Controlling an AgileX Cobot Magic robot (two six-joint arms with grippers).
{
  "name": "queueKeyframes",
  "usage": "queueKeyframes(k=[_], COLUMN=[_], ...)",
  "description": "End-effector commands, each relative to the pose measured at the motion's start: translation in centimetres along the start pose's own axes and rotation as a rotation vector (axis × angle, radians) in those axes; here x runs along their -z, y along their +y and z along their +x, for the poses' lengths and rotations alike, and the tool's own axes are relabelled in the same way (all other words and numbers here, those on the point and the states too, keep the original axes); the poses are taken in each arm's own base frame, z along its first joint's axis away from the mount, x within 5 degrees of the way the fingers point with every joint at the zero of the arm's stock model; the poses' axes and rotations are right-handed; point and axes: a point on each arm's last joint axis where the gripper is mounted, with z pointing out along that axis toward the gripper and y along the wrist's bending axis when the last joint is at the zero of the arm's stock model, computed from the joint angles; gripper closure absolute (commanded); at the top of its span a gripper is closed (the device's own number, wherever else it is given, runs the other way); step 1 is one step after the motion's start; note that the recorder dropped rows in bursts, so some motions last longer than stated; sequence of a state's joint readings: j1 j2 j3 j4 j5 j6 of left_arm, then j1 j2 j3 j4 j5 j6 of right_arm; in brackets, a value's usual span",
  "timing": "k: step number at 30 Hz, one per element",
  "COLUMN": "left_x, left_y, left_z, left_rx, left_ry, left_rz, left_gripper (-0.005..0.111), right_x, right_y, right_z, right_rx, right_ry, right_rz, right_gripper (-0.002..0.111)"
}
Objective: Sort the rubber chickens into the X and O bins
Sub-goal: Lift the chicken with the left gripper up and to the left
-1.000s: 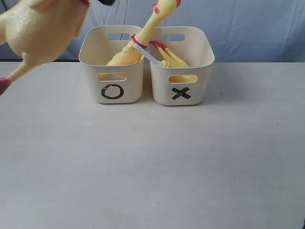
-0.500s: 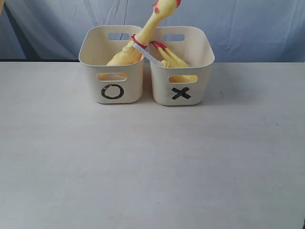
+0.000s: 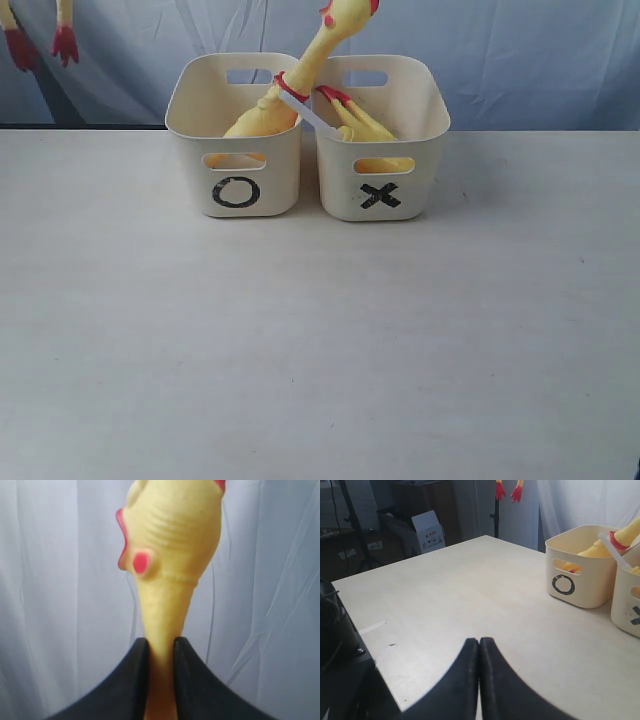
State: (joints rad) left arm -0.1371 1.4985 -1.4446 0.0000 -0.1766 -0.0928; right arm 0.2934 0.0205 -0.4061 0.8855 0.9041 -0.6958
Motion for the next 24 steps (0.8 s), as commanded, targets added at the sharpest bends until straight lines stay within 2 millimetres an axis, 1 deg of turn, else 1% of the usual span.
queueKeyframes(k=[1,12,15,19,21,24], left_x=[-0.5,-1.3,-1.7,-2.3,-2.7,-3.5], left_y=[0.3,0.6,0.5,0.4,0.3,0.4], left_z=[0.2,1.2,1.4,1.8,2.4,3.7], left_rx=[0.043,0.163,0.210,0.188,0.199,0.277], left_ry=[-0.047,-0.055,-0.102,-0.173,-0.194,-0.216], left_rz=[-0.010,-0.023,-0.009,0.030,0.044,0.059], left_gripper=[0.107,0.107,0.107,0.107,0.107,0.107], right_x=[0.0,0.0,0.0,0.0,0.0,0.0], right_y=[0.1,0.0,0.0,0.0,0.0,0.0], right_z=[0.1,0.1,0.1,0.1,0.1,0.1], right_rx=[-0.001,-0.001,-0.001,-0.001,-0.001,-0.001], right_ry=[-0.002,-0.005,-0.005,-0.005,-0.005,-0.005], right_rz=[-0.003,0.000,0.000,0.000,0.000,0.000], right_gripper=[0.108,0.108,0.108,0.108,0.108,0.108])
